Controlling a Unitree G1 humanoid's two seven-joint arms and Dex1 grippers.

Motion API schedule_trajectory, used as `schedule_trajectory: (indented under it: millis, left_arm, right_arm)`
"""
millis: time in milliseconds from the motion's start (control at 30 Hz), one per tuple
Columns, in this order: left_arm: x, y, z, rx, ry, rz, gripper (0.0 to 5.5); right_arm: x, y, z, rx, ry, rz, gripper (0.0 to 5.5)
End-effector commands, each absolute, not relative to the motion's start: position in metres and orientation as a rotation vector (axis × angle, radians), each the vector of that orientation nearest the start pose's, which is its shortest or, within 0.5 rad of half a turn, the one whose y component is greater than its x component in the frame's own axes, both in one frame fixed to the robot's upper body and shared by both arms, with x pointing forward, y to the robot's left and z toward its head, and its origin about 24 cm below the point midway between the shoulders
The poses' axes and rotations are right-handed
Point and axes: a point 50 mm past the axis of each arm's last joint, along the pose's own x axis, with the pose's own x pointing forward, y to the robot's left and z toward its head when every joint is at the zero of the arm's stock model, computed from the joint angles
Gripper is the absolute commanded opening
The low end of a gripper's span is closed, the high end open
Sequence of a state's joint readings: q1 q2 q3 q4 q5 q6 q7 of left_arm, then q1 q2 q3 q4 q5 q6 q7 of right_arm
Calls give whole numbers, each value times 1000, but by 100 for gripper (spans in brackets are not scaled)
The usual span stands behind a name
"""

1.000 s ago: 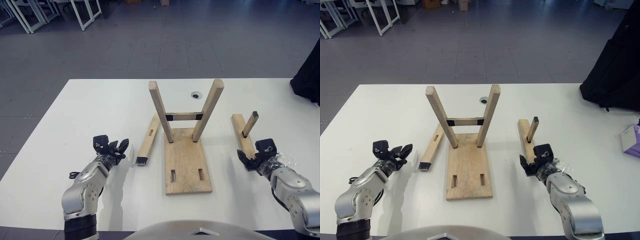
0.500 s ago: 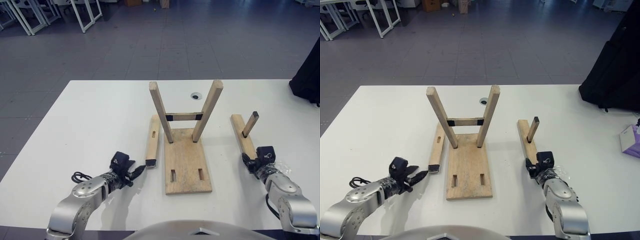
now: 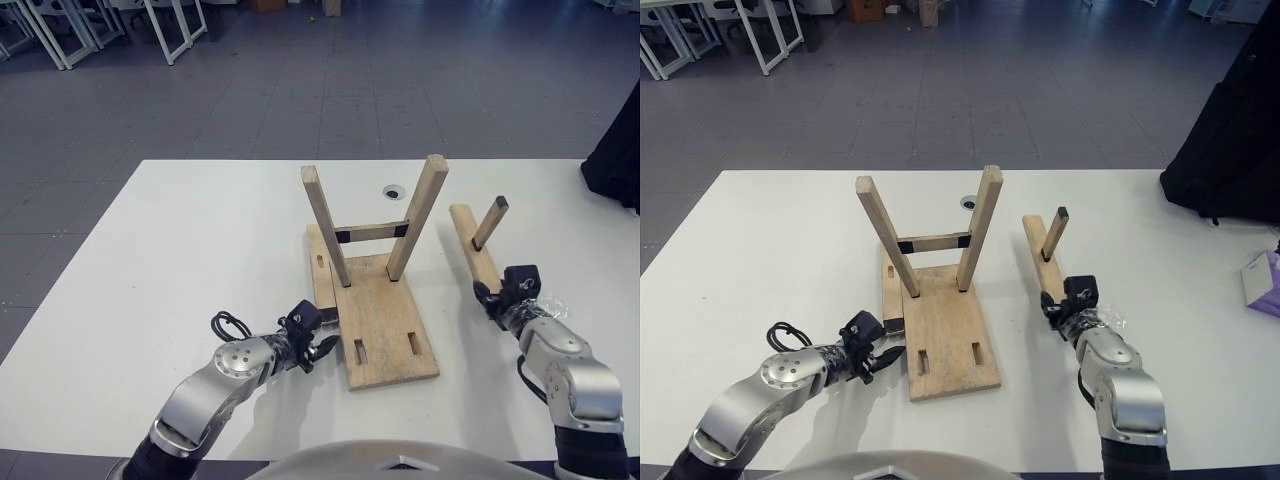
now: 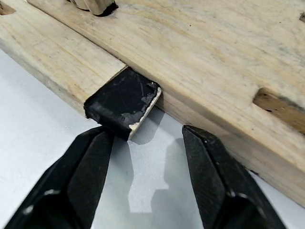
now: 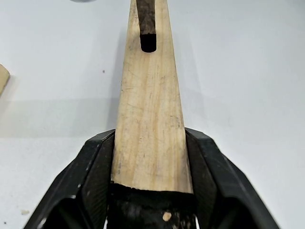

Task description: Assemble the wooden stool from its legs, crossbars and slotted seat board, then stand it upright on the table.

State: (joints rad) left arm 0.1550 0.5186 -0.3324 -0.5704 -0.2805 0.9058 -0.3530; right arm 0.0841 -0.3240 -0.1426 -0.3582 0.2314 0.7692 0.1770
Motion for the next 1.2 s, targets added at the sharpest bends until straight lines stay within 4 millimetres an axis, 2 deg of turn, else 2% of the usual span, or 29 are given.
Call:
schedule_trajectory:
  millis: [33,67,167,233,300,333,433,600,633,800,1033,1200]
  left_arm:
    - [157,155,26,94,823,-677,259]
    - [156,162,33,44,803,-665,259]
    - [165,191,69,-190,641,-677,259]
    - [183,202,103,-356,474,-745,259]
    - [202,204,142,-494,272,-860,259]
    - [208,203,160,-565,182,-932,259]
    - [210,191,191,-796,19,-1183,259]
    - [214,178,197,-924,54,-1394,259]
    - [216,176,198,-928,65,-1419,278]
    - [227,170,201,-907,102,-1440,339]
    - [230,166,201,-919,120,-1444,339]
    - [232,163,206,-933,91,-1443,339]
  right_arm:
    - [237,-223,83,-49,348,114,202]
    - [244,-226,96,-27,292,117,202]
    - [262,-229,148,25,92,156,202]
    - [268,-223,177,134,-35,204,202]
    - [267,-206,205,343,-159,356,202]
    - [263,-194,216,435,-196,492,202]
    - [249,-168,228,543,-192,817,202]
    - [239,-131,246,634,-152,1148,202]
    - [237,-125,246,638,-129,1193,202]
    - [230,-109,238,636,-42,1272,202]
    - [218,-92,230,624,32,1350,202]
    - [214,-87,223,600,118,1423,202]
